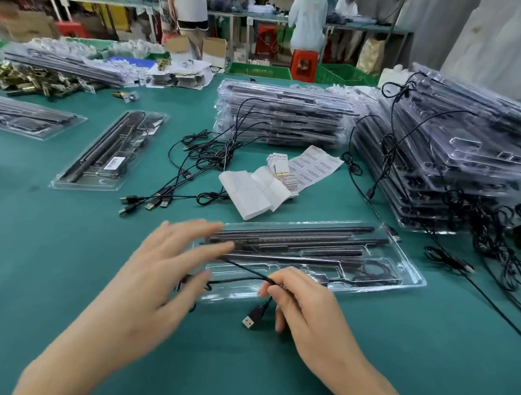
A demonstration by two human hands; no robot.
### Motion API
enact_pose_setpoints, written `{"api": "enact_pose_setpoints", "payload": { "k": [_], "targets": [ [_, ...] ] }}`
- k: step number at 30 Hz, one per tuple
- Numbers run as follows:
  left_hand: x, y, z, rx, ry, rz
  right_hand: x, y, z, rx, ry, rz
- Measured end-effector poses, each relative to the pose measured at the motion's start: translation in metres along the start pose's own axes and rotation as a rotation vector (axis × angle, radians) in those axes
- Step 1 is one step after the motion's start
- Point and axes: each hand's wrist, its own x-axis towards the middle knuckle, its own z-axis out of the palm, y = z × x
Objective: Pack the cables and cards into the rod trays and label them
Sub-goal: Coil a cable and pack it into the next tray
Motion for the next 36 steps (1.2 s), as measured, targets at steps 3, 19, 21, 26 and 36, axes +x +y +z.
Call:
{"api": "enact_pose_setpoints", "payload": {
  "k": [3,19,21,26,36],
  "targets": [
    [0.010,0.009,-0.003,0.090,-0.170,0.047,0.003,0.000,-0.001,-0.013,0.006,0.004],
    [-0.015,-0.020,-0.010,-0.266,-0.586,-0.095,0.002,0.001,0.007,-0.023,0.126,0.041],
    [-0.016,-0.016,-0.006,-0.196,-0.605,-0.106,0.002,-0.001,0.009,-0.056,0.139,0.028],
    [-0.010,-0.006,0.002,-0.374,-0.309,-0.176,0.004,-0.004,0.010,-0.046,0.154,0.053],
    [0.028,0.073,0.091,-0.860,0.379,-0.452,0.004,-0.006,0.015,0.173,0.194,0.128]
  ]
}}
